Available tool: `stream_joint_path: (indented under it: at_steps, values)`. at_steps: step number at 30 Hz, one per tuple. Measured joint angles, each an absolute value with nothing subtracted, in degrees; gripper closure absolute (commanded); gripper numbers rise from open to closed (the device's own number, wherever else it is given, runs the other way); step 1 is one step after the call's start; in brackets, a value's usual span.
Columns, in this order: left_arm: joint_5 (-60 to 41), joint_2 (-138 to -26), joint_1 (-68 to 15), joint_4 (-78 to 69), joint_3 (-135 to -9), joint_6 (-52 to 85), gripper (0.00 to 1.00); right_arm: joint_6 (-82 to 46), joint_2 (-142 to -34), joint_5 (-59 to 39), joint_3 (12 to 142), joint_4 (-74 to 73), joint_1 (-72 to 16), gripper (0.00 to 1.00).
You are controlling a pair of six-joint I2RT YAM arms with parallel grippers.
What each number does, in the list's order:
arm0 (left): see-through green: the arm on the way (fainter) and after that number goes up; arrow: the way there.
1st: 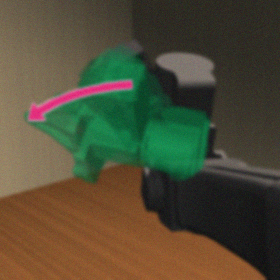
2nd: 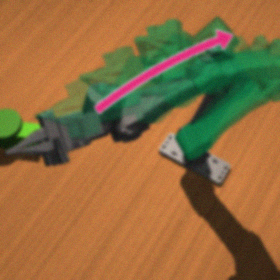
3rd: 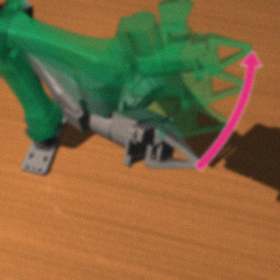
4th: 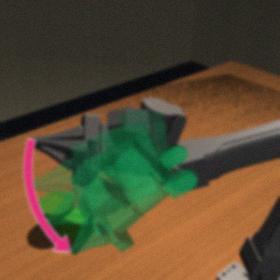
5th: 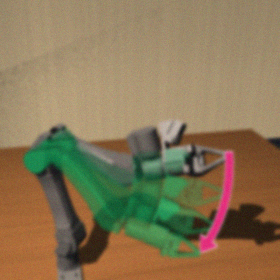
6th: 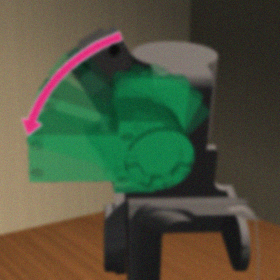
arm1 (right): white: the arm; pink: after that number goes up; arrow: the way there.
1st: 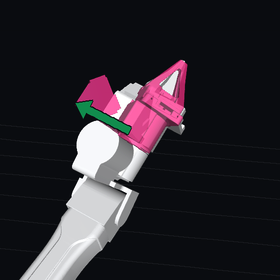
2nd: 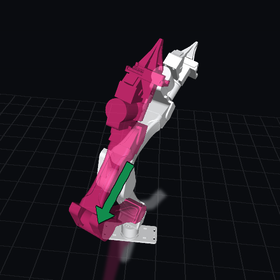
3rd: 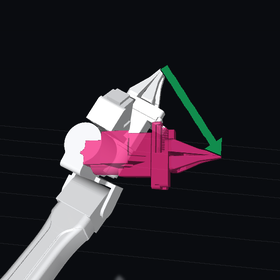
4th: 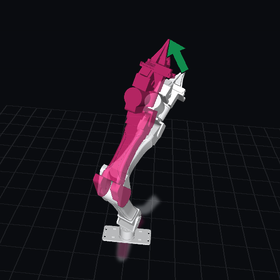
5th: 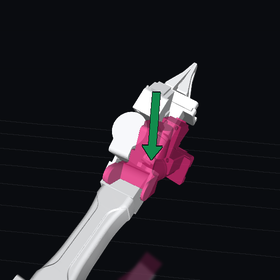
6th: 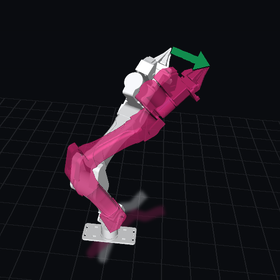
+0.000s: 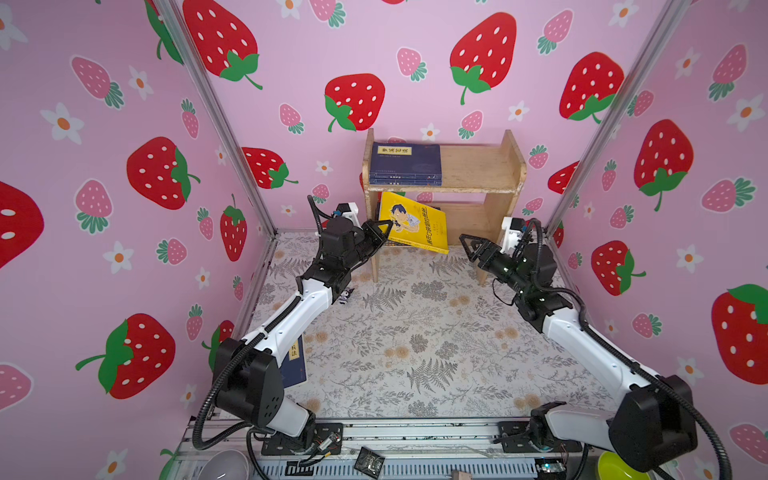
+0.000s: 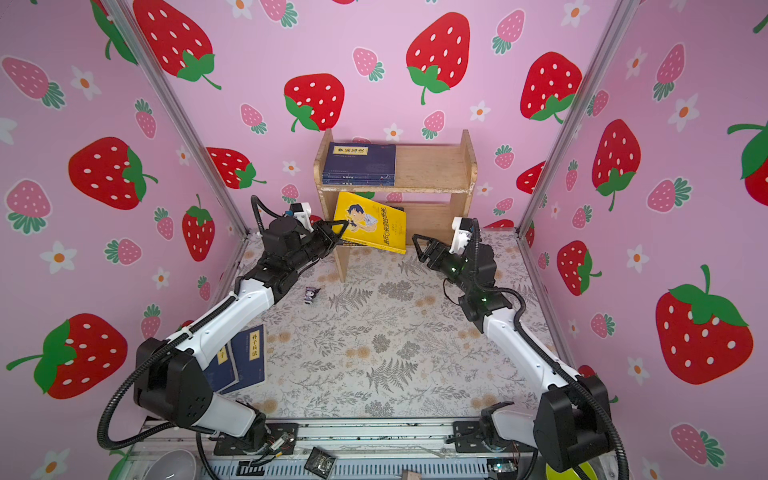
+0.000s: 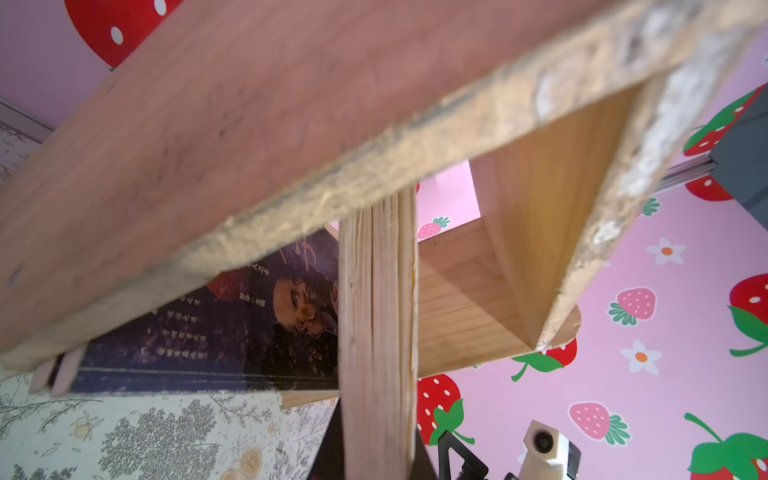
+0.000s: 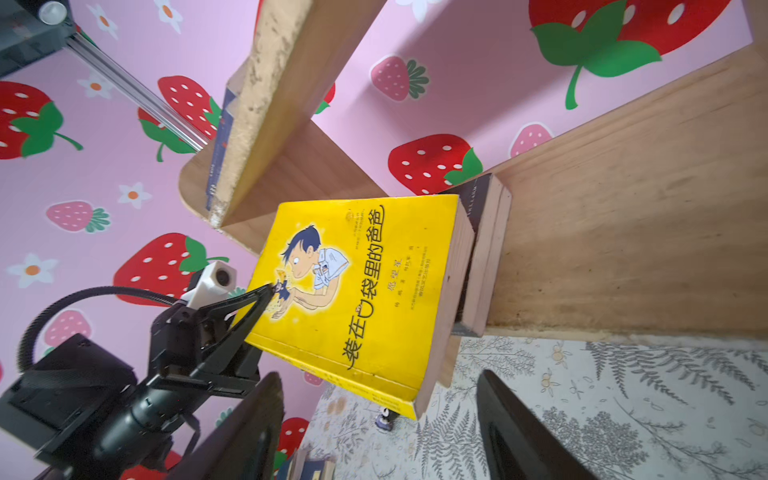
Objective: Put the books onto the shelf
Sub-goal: 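Lower the yellow book onto the lower shelf with both grippers, then push the yellow book deeper into the lower shelf with both grippers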
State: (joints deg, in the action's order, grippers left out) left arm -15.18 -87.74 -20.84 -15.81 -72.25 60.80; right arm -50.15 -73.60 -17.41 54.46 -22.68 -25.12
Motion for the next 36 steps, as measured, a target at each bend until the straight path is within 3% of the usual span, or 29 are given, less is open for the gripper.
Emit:
stream_joint_path:
  at_steps: [17, 26, 29, 36]
  values:
    - [-12.4, -93.5, -20.6, -19.4, -75.3, 62.6, 1.0, -46.1, -83.3, -5.4, 56.2, -26.1, -29.6, 0.29]
    - [-11.6, -94.2, -20.5, -20.3, -75.3, 61.1, 1.0, -46.5, -88.9, -4.1, 58.5, -30.7, -30.3, 0.45]
    - [-11.2, -94.2, -20.5, -21.1, -75.3, 60.0, 1.0, -47.0, -90.1, -4.1, 59.6, -32.0, -30.3, 0.55]
    - [-11.0, -94.2, -20.5, -21.3, -75.3, 58.1, 1.0, -48.1, -93.5, -4.6, 62.3, -34.5, -30.3, 0.6]
